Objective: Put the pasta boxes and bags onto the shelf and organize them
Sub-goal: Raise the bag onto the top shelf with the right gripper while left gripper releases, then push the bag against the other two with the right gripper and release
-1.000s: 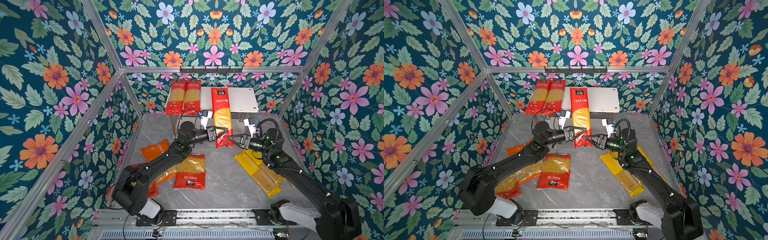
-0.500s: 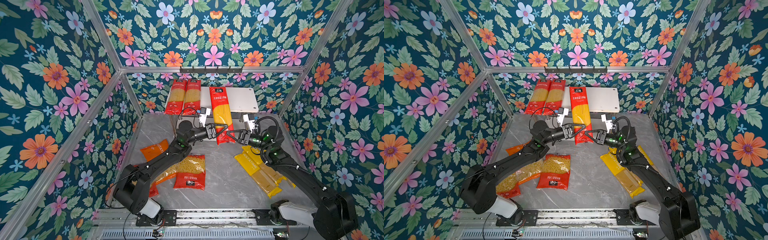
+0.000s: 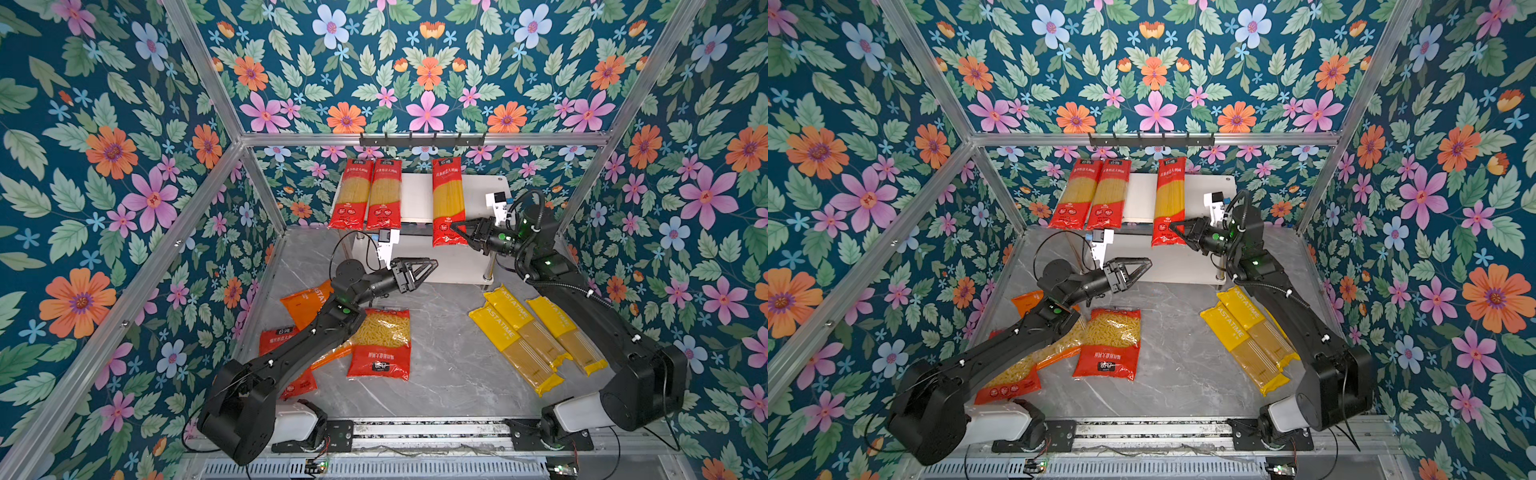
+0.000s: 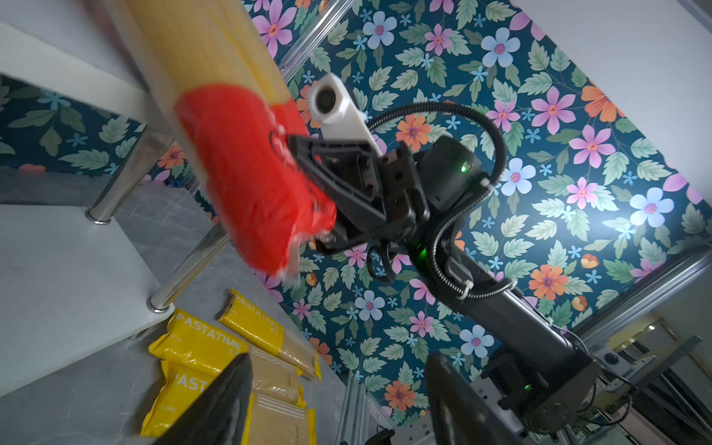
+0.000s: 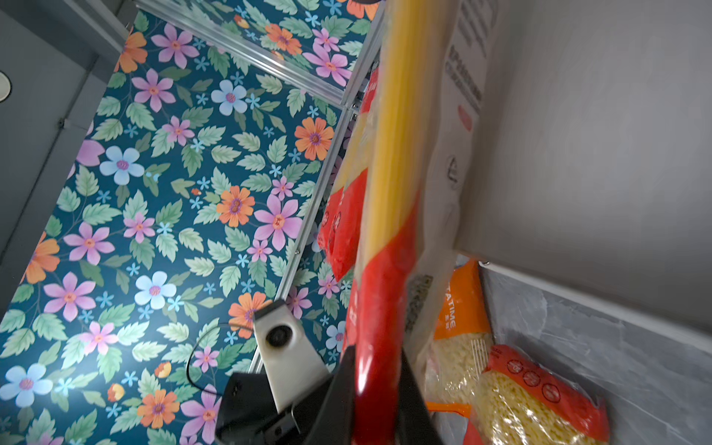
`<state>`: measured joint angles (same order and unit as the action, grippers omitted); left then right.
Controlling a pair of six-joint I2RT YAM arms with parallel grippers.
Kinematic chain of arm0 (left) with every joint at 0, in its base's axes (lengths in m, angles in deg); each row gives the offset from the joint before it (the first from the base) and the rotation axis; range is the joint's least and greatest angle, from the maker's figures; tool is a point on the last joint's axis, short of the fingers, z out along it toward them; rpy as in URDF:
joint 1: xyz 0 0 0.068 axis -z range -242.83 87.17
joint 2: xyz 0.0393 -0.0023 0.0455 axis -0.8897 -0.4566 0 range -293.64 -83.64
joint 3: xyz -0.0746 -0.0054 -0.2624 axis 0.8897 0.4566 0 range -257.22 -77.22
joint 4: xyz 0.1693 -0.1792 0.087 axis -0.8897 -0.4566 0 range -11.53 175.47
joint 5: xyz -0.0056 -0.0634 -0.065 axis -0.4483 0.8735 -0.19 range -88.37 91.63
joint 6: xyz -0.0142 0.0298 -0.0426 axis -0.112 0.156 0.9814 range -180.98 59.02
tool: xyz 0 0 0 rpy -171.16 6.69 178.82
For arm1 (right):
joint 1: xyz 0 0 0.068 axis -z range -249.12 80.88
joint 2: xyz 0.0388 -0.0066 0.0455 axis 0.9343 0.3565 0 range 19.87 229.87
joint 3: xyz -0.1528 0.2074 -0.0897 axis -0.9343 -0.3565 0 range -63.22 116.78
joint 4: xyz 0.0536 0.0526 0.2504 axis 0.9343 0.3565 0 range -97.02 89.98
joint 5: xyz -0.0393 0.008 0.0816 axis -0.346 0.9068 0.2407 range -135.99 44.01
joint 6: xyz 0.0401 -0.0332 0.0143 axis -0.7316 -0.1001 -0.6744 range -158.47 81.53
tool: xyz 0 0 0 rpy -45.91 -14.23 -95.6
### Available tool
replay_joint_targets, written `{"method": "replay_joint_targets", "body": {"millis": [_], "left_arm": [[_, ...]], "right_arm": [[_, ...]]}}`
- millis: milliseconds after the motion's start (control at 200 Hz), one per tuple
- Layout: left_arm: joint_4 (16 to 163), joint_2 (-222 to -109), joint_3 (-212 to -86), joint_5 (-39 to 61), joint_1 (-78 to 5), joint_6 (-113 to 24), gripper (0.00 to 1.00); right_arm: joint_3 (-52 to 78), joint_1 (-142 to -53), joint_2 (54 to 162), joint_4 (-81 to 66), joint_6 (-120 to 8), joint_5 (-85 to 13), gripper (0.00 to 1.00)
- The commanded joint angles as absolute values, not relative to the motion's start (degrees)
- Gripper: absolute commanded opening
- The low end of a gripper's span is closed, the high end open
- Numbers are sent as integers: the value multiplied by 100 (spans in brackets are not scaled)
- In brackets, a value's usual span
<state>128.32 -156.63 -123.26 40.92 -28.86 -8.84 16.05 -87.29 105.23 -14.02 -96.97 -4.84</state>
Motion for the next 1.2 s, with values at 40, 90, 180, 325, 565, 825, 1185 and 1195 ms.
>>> {"method": "replay_joint_targets", "body": {"millis": [40, 90, 180, 325, 565, 825, 1185, 1195], "left_arm": [[11887, -15115, -11776, 3382, -2790, -1806, 73], [11642, -14968, -11589, 3185, -2763, -1982, 73], [11448, -14853, -11325, 3069, -2750, -2063, 73], [11396, -14830, -11209, 3037, -2698, -2114, 73], [11280, -15019, -11455, 3076, -2649, -2300, 72], [11274, -15087, -11492, 3124, -2614, -2336, 72], [11254, -15164, -11552, 3112, -2557, -2398, 72], [11254, -15166, -11553, 3108, -2550, -2391, 72]], "right_arm": [[2508, -8929, 11037, -876, -9571, -784, 0], [2797, -9038, 11261, -742, -9588, -776, 0], [3263, -9201, 11722, -547, -9684, -749, 0], [3698, -9276, 12112, -453, -9855, -771, 0], [3881, -9501, 12422, -486, -10181, -857, 0], [3711, -9650, 12394, -595, -10367, -1276, 0], [3603, -9656, 12325, -600, -10473, -1294, 8], [3602, -9652, 12317, -599, -10470, -1294, 9]]}}
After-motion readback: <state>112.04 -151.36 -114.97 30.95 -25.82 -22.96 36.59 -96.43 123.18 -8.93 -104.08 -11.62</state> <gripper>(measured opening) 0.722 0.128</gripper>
